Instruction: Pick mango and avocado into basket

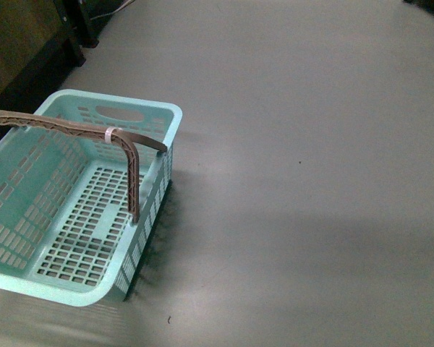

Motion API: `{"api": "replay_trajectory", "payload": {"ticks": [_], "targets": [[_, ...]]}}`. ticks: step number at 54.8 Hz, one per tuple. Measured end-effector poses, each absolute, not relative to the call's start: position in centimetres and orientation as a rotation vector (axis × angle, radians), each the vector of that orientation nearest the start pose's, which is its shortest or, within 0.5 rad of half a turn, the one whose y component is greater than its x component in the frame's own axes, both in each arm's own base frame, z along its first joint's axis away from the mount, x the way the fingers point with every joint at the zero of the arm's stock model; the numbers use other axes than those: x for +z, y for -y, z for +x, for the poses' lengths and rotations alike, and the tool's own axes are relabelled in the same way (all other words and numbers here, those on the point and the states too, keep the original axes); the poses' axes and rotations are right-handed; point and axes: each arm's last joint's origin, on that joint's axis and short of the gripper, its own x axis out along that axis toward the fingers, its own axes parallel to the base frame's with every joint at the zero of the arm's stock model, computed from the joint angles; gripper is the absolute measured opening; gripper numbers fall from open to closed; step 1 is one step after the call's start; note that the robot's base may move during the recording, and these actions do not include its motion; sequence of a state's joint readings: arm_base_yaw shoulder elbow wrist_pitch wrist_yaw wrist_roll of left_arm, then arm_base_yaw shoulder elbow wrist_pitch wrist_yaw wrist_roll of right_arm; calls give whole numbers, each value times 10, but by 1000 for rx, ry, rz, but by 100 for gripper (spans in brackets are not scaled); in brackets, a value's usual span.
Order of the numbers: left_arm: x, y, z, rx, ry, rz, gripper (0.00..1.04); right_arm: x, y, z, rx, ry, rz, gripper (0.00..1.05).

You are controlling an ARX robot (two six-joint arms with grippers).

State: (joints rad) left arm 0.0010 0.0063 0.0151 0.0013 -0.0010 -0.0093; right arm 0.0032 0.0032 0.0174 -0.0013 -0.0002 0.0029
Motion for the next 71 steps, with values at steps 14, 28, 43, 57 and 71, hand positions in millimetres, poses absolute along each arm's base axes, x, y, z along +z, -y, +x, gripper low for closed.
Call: {"api": "replay_trajectory", "payload": {"ticks": [14, 28, 43, 57, 71], "targets": [[168, 0, 97, 2, 10, -9, 97, 169, 0, 97, 3, 13, 3, 96], [168, 0, 98, -14, -193, -150, 97, 169, 0, 97, 3, 13, 3, 96], [177, -14, 149, 210, -511, -921, 97, 169, 0, 97, 3, 13, 3, 96], [149, -28, 208, 305, -528, -1018, 97, 169, 0, 97, 3, 13, 3, 96], [108, -37, 271, 388, -560, -1108, 97, 169, 0, 97, 3, 13, 3, 96]]}}
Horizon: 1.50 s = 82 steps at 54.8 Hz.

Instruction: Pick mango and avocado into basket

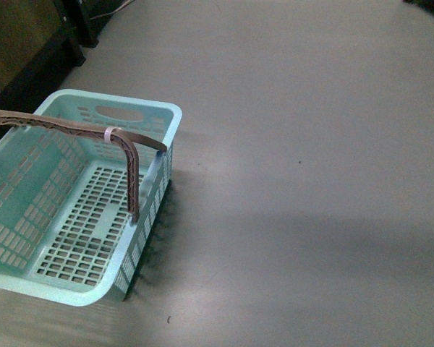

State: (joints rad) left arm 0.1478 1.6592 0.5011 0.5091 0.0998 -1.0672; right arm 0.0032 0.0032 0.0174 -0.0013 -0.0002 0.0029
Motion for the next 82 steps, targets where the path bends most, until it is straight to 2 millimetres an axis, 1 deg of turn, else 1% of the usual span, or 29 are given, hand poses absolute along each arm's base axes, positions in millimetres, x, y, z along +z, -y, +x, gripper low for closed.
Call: {"api": "replay_trajectory", "payload": {"ticks": [6, 14, 19, 26, 32, 36, 40, 45, 49, 53, 54, 59, 61, 64, 71, 75, 79, 82], "targets": [[85, -34, 299, 419, -582, -1145, 97, 169, 0, 97, 3, 13, 3, 96], [65, -27, 325, 445, -602, -1172, 97, 169, 0, 97, 3, 13, 3, 96], [53, -19, 344, 449, -600, -1195, 97, 169, 0, 97, 3, 13, 3, 96], [39, -3, 372, 438, -595, -1245, 97, 169, 0, 97, 3, 13, 3, 96], [26, 6, 383, 449, -596, -1267, 97, 169, 0, 97, 3, 13, 3, 96], [22, 8, 385, 448, -600, -1268, 97, 169, 0, 97, 3, 13, 3, 96], [20, 10, 387, 448, -598, -1267, 88, 169, 0, 97, 3, 13, 3, 96], [20, 12, 389, 442, -589, -1283, 69, 169, 0, 97, 3, 12, 3, 96], [19, 12, 388, 444, -589, -1289, 58, 169, 0, 97, 3, 13, 3, 96], [19, 13, 388, 448, -590, -1296, 44, 169, 0, 97, 3, 13, 3, 96], [19, 13, 388, 449, -590, -1296, 42, 169, 0, 97, 3, 12, 3, 96], [19, 13, 389, 456, -587, -1309, 24, 169, 0, 97, 3, 13, 3, 96], [20, 13, 391, 452, -584, -1314, 15, 169, 0, 97, 3, 12, 3, 96], [23, 14, 393, 454, -571, -1339, 6, 169, 0, 97, 3, 12, 3, 96], [27, 17, 392, 456, -571, -1350, 4, 169, 0, 97, 3, 13, 3, 96], [30, 20, 386, 453, -576, -1355, 4, 169, 0, 97, 3, 13, 3, 96], [42, 23, 376, 442, -577, -1373, 4, 169, 0, 97, 3, 13, 3, 96], [57, 27, 365, 426, -568, -1394, 4, 169, 0, 97, 4, 13, 3, 96]]}}
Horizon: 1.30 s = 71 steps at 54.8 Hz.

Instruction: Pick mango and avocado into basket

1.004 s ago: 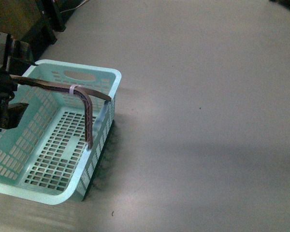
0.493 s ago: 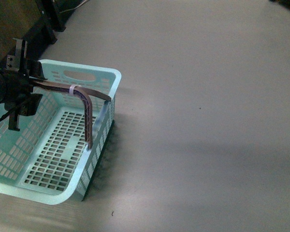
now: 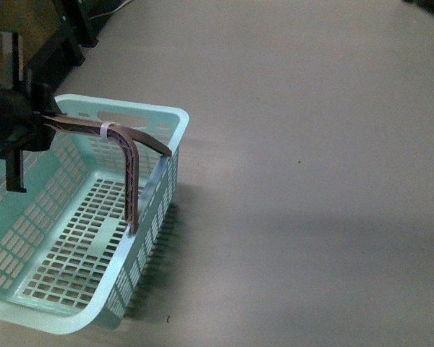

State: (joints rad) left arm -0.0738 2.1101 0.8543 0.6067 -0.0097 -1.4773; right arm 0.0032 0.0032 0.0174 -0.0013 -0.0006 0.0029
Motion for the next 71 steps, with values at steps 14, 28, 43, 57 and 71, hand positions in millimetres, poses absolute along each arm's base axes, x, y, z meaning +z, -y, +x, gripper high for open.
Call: {"api": "replay_trajectory", "payload": {"ticks": [14, 28, 43, 57, 71], "targets": [[152, 22, 297, 339, -483, -1492, 4, 169, 0, 97, 3, 13, 3, 96], [233, -2, 244, 258, -320, -1553, 4, 169, 0, 97, 3, 13, 2, 96], [276, -2, 221, 166, -271, -1578, 4, 169, 0, 97, 3, 13, 3, 96], [287, -1, 205, 154, -260, -1590, 4, 169, 0, 97, 3, 13, 3, 96], [298, 11, 172, 165, -288, -1567, 4, 169, 0, 97, 3, 13, 3, 96]]}}
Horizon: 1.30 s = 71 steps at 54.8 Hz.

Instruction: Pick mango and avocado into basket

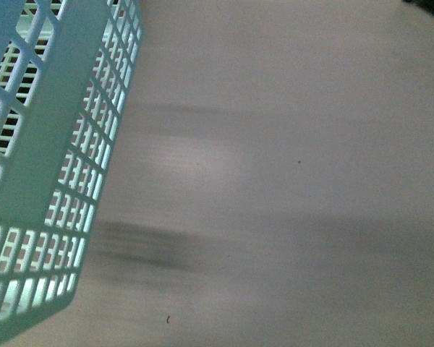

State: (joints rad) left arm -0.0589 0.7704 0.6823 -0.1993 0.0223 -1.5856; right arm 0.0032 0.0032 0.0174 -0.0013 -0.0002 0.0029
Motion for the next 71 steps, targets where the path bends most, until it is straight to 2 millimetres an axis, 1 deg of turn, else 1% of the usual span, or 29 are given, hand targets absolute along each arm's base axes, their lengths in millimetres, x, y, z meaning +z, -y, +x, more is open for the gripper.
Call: {"api": "replay_trajectory", "payload": {"ticks": [3, 6, 11, 19, 71], "targets": [[303, 16, 152, 153, -300, -1550, 4, 169, 0, 97, 3, 13, 3, 96], [306, 18, 140, 124, -305, -1543, 4, 169, 0, 97, 3, 13, 3, 96], [316, 19, 130, 65, -289, -1546, 4, 169, 0, 97, 3, 13, 3, 96], [314, 18, 133, 99, -284, -1525, 4, 169, 0, 97, 3, 13, 3, 96], [314, 18, 132, 94, -284, -1526, 4, 169, 0, 97, 1, 13, 3, 96]]}}
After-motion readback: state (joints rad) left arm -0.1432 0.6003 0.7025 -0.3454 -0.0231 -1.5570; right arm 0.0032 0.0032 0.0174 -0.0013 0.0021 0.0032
